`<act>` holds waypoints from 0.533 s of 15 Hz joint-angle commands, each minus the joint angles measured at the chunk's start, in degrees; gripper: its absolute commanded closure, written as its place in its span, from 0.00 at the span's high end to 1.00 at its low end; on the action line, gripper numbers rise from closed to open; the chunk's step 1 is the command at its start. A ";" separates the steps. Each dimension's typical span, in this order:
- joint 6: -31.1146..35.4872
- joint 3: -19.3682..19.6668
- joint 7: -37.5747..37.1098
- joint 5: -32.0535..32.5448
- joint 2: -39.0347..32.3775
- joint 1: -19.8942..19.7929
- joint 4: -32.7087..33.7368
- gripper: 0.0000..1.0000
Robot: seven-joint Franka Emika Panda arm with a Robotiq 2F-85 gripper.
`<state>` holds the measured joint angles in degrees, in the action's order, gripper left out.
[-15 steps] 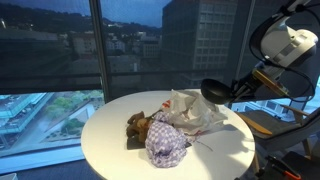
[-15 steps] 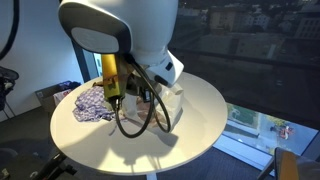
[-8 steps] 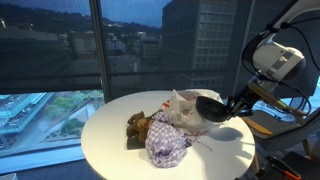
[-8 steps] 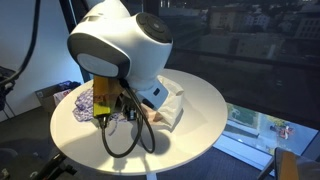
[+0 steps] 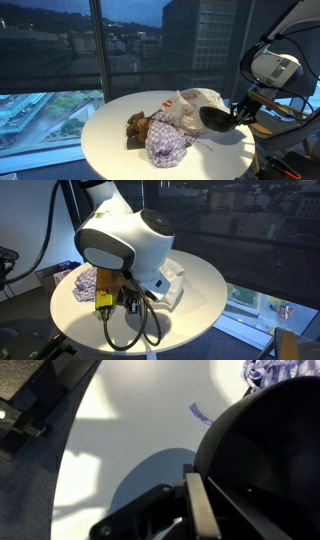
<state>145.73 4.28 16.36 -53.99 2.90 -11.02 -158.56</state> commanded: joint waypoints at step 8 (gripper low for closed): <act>8.42 -1.42 -11.73 13.57 -11.05 6.71 13.63 0.02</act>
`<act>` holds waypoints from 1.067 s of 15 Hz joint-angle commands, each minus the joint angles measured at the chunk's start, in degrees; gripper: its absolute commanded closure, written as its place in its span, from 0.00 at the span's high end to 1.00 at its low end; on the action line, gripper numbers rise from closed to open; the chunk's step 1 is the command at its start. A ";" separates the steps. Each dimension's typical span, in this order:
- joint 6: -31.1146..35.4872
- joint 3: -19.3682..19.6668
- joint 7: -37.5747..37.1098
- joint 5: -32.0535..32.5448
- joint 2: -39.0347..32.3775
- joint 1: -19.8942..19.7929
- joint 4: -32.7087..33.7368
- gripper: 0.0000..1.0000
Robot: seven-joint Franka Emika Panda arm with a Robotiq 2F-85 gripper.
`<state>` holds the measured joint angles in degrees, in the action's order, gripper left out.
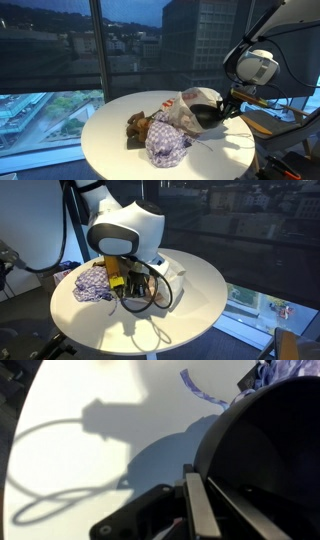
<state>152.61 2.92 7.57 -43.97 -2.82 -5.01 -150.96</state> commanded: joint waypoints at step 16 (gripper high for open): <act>6.67 -2.11 -7.44 13.28 -13.19 3.36 10.42 0.76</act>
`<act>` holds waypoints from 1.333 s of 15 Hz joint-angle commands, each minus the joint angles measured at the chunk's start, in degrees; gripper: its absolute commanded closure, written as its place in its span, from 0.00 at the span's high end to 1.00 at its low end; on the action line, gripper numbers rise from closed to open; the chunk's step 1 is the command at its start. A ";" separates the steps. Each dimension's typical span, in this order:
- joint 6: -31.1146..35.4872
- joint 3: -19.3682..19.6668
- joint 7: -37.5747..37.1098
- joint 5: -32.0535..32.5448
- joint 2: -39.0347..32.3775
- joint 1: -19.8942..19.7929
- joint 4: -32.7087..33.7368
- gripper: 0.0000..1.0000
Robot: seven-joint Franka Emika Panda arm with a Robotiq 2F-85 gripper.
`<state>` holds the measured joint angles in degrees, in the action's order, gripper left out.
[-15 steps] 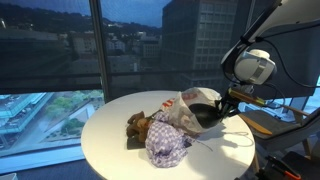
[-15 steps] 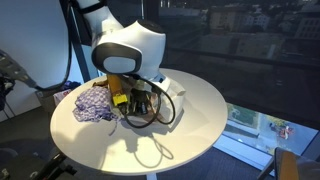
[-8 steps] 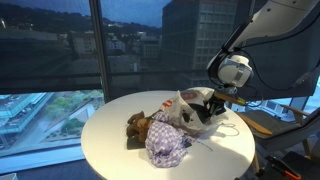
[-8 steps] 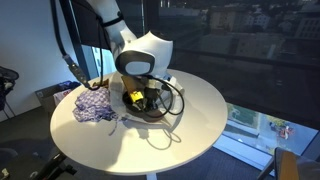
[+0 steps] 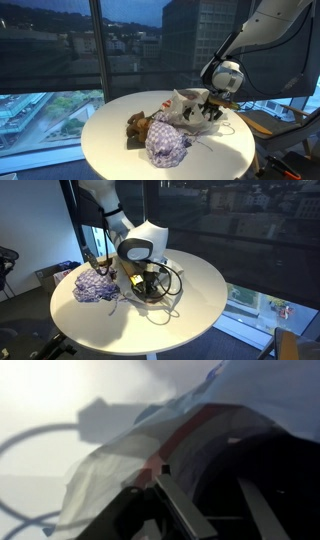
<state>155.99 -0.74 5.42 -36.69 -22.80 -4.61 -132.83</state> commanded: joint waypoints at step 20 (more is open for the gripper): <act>4.95 -6.66 -8.35 2.71 27.17 20.64 -20.97 1.00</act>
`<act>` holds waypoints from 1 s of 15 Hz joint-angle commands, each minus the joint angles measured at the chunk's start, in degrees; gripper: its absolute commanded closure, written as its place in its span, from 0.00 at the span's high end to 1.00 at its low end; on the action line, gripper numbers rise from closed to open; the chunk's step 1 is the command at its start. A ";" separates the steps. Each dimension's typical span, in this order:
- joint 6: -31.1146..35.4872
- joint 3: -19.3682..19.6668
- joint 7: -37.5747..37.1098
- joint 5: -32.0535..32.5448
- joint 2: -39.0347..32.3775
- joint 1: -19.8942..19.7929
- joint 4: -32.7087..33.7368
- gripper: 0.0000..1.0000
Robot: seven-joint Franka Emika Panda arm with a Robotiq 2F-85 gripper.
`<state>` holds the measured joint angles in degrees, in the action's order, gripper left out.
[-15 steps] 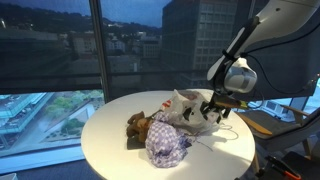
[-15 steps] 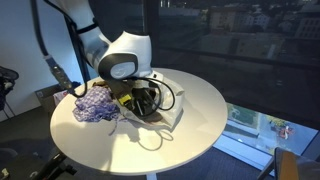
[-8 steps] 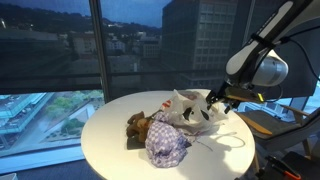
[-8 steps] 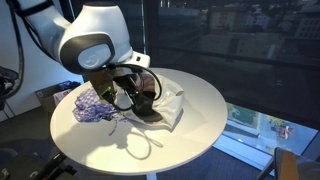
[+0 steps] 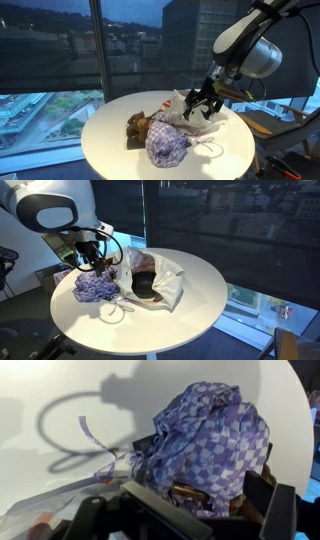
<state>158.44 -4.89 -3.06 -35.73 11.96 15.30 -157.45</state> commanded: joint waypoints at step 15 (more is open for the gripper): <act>15.42 -10.80 -10.52 13.55 -34.27 -0.29 22.12 1.00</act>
<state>169.53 -13.53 -12.20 -21.94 -18.91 15.50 -136.48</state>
